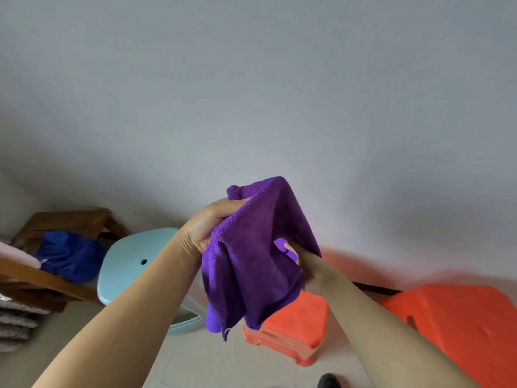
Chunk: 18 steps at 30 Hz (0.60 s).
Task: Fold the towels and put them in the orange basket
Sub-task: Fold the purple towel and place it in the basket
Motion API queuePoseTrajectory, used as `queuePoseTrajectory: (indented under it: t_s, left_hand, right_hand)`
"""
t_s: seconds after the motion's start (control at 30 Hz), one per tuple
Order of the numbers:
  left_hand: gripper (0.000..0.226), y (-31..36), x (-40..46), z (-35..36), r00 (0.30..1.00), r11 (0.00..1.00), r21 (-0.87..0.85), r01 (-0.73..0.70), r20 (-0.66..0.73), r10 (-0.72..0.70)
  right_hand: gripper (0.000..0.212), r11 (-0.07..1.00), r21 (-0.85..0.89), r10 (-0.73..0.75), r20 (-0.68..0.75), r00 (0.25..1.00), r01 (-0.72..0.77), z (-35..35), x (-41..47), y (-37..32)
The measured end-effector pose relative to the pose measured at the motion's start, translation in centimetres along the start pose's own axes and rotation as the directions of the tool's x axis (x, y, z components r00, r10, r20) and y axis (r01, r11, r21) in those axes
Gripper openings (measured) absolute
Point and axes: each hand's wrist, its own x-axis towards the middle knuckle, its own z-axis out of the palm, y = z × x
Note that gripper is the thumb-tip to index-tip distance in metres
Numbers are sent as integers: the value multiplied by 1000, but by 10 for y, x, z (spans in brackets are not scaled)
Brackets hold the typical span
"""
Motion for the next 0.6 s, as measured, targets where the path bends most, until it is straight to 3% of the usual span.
queuePoseTrajectory:
  t_s: [0.07,0.13,0.23,0.43,0.5,0.6]
  left_hand:
    - [45,3,-1,3,1000,1000,14,-1,5,1]
    - [41,5,-3,4,1000,1000,8,8,14,-8]
    - [39,5,-10,4,1000,1000,4,6,2,-6]
    - [39,4,-17,1,996,999,-52,5,-94,-10]
    - [44,6,-15,-2,979,999,-43,14,-205,-22]
    - [63,9,-14,-20,917,992,64,108,-392,-74]
  right_hand:
    - [43,998,50,35,74,997,-39,6,-1,1]
    - [32,994,105,-27,161,987,10,14,-5,-1]
    - [14,980,169,-139,182,974,108,18,-7,-9]
    - [17,939,267,-239,58,969,216,12,-8,-13]
    - [7,935,255,-251,-16,968,247,8,-15,-16]
    - [20,922,159,-334,-131,933,353,-7,-25,-35]
